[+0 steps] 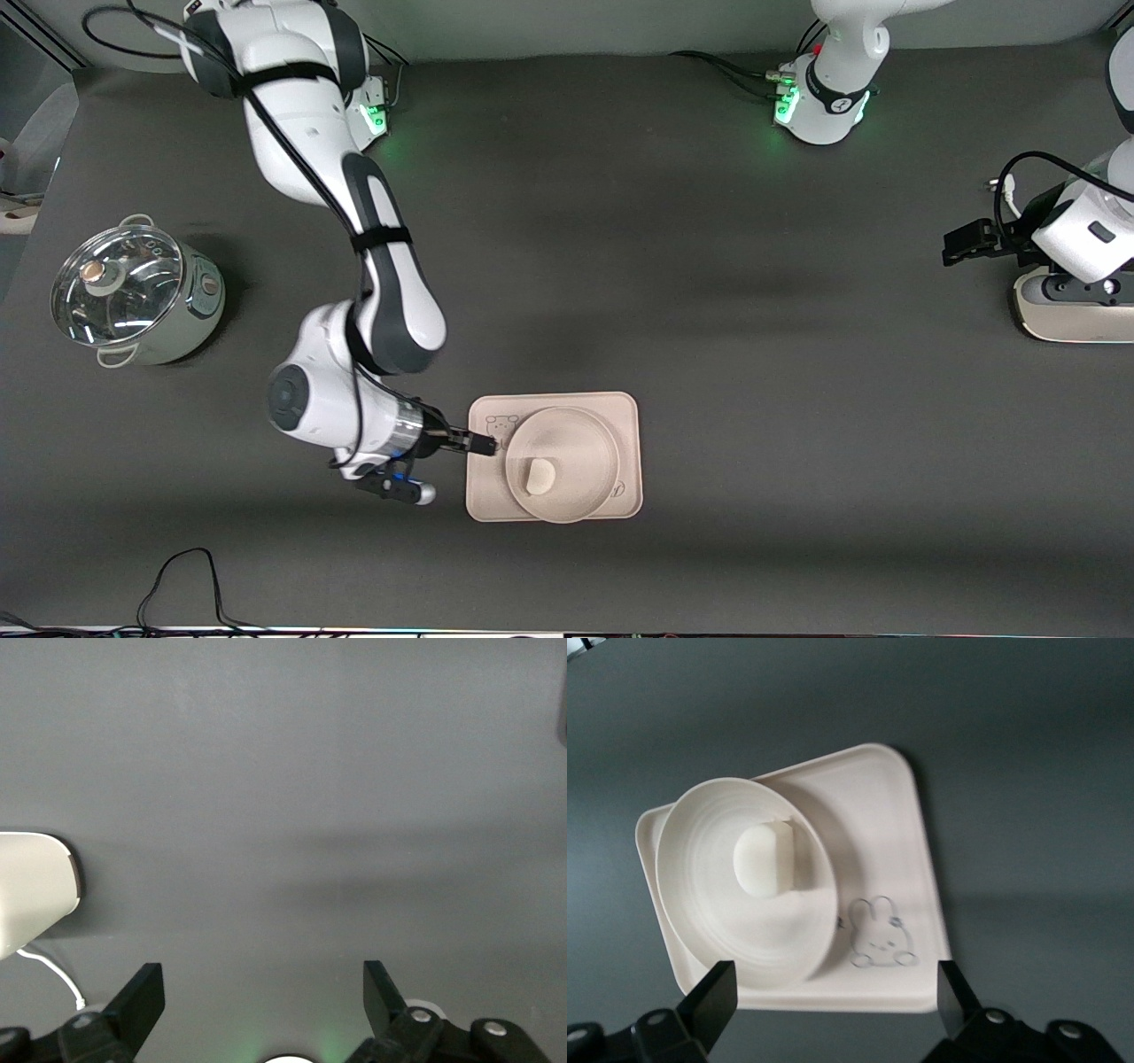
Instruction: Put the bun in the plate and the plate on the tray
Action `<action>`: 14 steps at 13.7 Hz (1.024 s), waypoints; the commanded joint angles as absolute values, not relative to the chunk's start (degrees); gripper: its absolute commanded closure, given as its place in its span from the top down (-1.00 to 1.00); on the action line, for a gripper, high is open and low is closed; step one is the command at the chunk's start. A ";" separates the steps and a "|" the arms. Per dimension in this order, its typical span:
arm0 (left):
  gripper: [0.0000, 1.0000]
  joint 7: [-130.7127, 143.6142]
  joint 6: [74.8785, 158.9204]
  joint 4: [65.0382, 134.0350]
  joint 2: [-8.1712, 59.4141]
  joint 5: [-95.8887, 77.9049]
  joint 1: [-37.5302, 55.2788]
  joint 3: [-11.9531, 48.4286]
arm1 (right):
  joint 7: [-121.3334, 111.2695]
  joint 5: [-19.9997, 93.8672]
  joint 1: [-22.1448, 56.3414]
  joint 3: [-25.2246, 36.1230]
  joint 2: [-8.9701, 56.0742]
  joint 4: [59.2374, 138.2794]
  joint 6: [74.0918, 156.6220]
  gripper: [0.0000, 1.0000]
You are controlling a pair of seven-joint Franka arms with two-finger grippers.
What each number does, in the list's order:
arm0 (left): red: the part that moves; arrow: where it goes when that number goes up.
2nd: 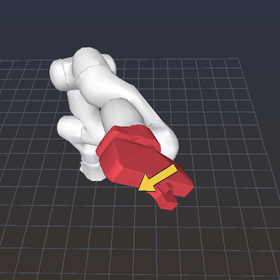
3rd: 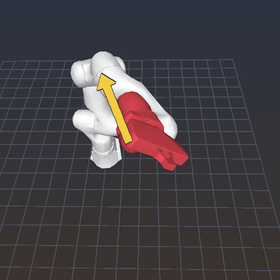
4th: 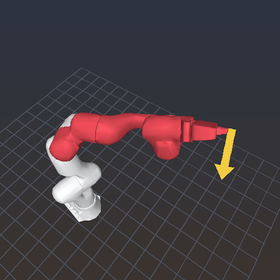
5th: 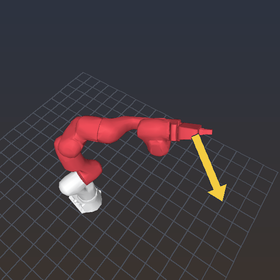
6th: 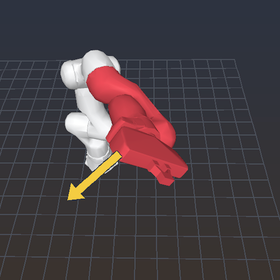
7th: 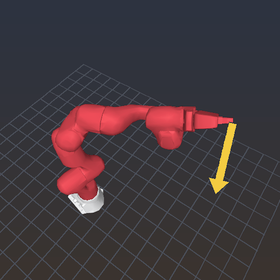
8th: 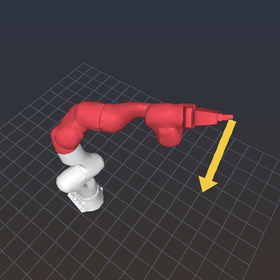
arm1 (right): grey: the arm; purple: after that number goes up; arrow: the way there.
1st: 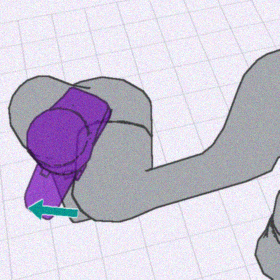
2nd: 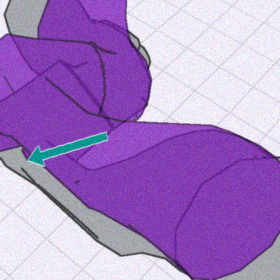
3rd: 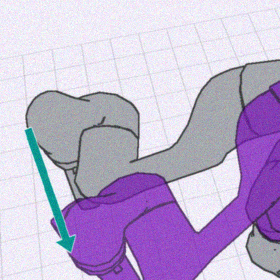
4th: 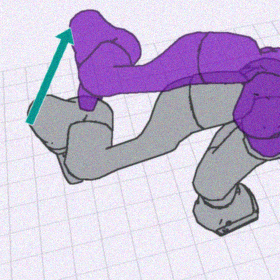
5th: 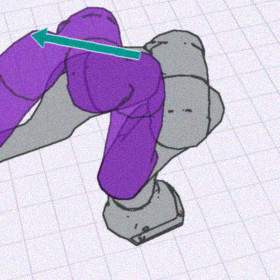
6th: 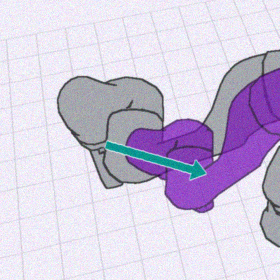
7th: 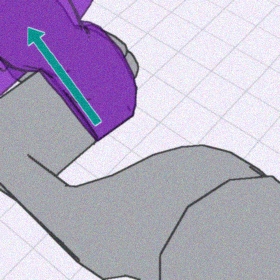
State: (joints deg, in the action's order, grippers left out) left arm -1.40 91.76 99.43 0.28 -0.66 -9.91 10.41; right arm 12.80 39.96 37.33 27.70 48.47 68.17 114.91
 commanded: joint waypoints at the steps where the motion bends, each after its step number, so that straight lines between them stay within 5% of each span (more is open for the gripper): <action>1: 1.00 -1.06 92.20 100.02 -0.09 0.18 -8.96 10.02 | 11.60 26.42 37.53 27.60 38.88 71.19 106.30 1.00; 6: 1.00 -1.14 92.37 100.02 0.09 0.18 -9.05 10.02 | 9.05 12.23 37.36 27.77 25.77 71.89 91.34 1.00; 14: 1.00 -1.05 93.07 100.28 0.09 0.18 -9.05 10.02 | 1.85 9.60 34.30 30.07 8.45 86.73 90.79 1.00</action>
